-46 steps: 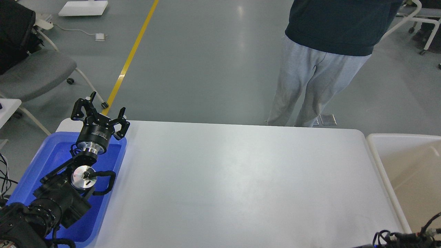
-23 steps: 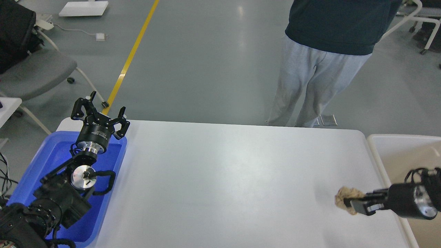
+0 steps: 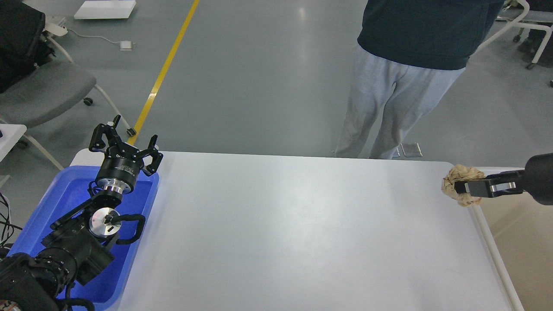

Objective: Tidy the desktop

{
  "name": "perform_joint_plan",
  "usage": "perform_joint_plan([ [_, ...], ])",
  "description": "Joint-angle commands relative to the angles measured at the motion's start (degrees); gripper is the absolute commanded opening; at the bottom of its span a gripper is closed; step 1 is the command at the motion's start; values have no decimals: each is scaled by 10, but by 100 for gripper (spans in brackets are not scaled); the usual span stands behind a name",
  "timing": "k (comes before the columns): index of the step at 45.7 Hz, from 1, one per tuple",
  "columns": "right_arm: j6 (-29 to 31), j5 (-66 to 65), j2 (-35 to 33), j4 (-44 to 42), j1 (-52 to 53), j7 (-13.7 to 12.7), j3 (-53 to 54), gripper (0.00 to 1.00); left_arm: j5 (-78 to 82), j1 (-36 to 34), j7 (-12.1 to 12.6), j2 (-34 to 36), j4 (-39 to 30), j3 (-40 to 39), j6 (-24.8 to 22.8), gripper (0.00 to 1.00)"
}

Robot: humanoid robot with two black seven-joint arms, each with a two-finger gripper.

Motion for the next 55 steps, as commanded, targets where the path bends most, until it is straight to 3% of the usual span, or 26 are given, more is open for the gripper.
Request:
perform_joint_plan([
  [1, 16, 12, -27, -45, 18, -1, 6, 0, 0, 0, 0, 0, 0, 0, 0, 100],
  [23, -125, 381, 0, -277, -214, 1, 5, 0, 0, 0, 0, 0, 0, 0, 0, 100],
  [39, -132, 709, 81, -419, -349, -2, 9, 0, 0, 0, 1, 0, 0, 0, 0, 100],
  [55, -144, 864, 196, -567, -465, -4, 40, 0, 0, 0, 1, 1, 0, 0, 0, 100],
])
